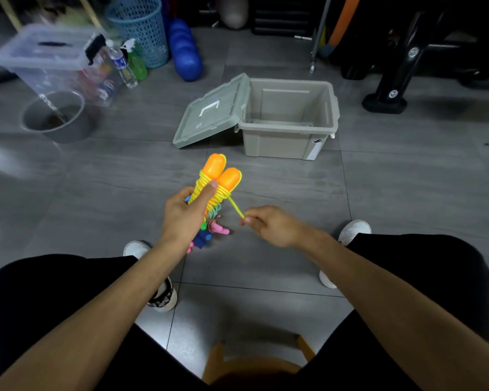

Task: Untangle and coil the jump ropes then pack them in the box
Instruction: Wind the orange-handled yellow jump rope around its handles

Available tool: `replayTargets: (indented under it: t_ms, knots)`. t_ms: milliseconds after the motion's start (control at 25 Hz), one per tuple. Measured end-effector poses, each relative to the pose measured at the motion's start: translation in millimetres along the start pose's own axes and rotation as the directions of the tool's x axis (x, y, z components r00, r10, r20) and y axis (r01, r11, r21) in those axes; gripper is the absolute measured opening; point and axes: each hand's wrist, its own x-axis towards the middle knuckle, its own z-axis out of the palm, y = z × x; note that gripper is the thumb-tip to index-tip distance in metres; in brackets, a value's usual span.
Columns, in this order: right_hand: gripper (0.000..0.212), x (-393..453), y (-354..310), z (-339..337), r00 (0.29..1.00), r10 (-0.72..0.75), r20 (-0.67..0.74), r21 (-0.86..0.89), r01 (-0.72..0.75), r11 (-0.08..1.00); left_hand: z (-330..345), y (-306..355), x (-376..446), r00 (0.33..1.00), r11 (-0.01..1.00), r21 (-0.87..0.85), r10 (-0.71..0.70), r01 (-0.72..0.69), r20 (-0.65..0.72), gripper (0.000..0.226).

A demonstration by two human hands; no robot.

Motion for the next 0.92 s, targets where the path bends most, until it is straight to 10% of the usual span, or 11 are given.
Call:
replayTargets:
  t_ms: [240,520,760,920]
  knots:
    - [0.019,-16.5,-55.7,11.9,0.976,-0.025,0.218,-0.607,0.155,0.779,3.6,-13.2,2.8,0.979,0.771,0.618,0.205,-0.154,-0.011,0.049]
    - [0.022,0.5,-58.5,-40.6,0.971,-0.159,0.18,-0.593,0.236,0.77,14.0,-40.4,7.0,0.917,0.165,0.911,0.199,-0.379,0.346,0.036]
    - [0.011,14.5,-26.2,-67.9,0.986,-0.164,0.03,-0.065,0.166,0.984,-1.2,-42.7,-0.1,0.684,0.437,0.526,0.459,-0.73,0.568,0.053]
    - [0.01,19.9,-25.6,-61.5,0.98,-0.115,0.164,0.174,0.086,0.981,-8.4,-42.1,-4.3,0.553,0.343,0.435,0.567,-0.832,0.611,0.052]
